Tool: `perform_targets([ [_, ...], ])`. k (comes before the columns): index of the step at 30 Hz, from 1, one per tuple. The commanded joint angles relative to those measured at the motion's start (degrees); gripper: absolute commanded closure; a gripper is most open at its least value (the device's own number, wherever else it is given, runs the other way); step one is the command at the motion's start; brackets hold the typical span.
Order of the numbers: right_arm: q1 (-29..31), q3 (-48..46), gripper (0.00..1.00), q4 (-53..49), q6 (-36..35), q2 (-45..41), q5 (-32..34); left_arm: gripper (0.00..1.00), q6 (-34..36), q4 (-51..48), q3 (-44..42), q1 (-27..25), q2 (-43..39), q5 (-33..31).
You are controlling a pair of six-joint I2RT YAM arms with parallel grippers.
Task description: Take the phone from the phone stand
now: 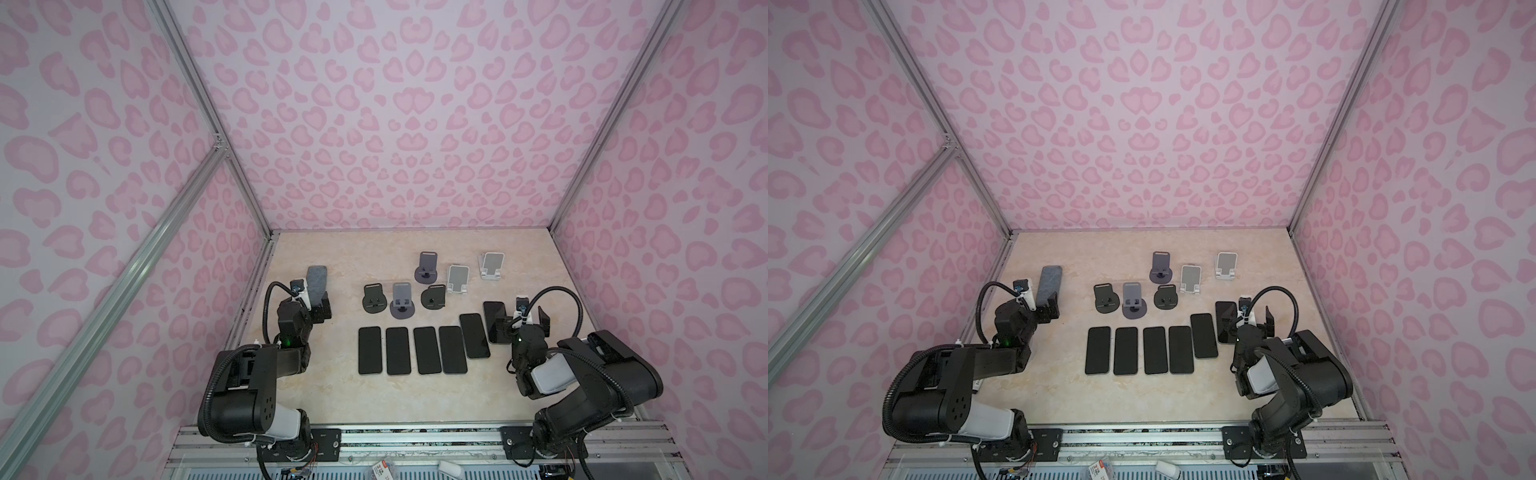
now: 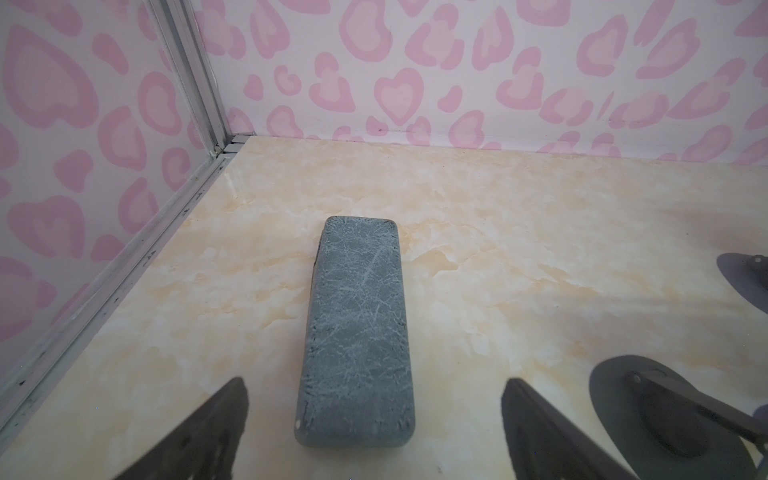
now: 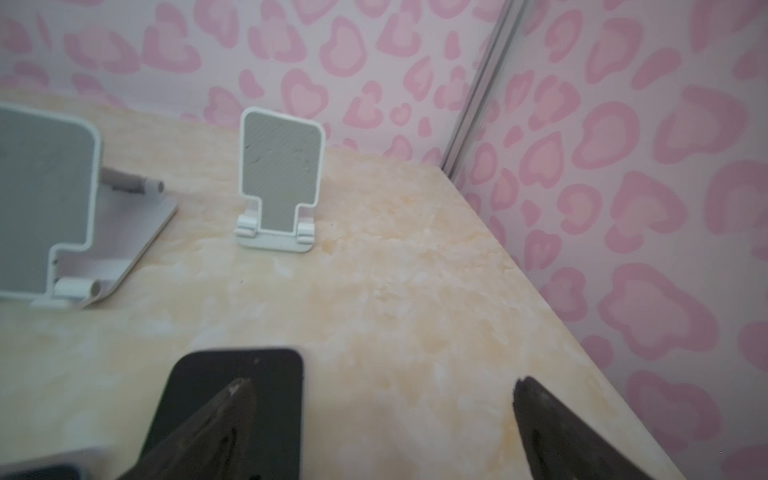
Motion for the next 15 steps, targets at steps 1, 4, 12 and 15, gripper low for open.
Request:
perform_targets([
  [1, -0.89, 1.2, 0.0, 7.58, 2.57, 1.71, 0.19, 0.03, -0.07, 3.16, 0.24, -0.04, 0.27, 0.55],
  [4, -1.41, 2.67, 0.0, 4.31, 3.49, 1.02, 0.91, 0.02, -0.07, 3.12, 0.24, -0.04, 0.22, 0.54],
  [12, -9.06, 12.04, 0.0, -21.13, 11.94, -3.69, -5.83, 0.02, -0.07, 3.15, 0.23, -0.04, 0.33, 0.43],
  [15, -8.85, 11.7, 0.0, -20.36, 11.66, -3.38, -5.67, 0.02, -0.07, 3.12, 0.26, -0.11, 0.28, 0.41],
])
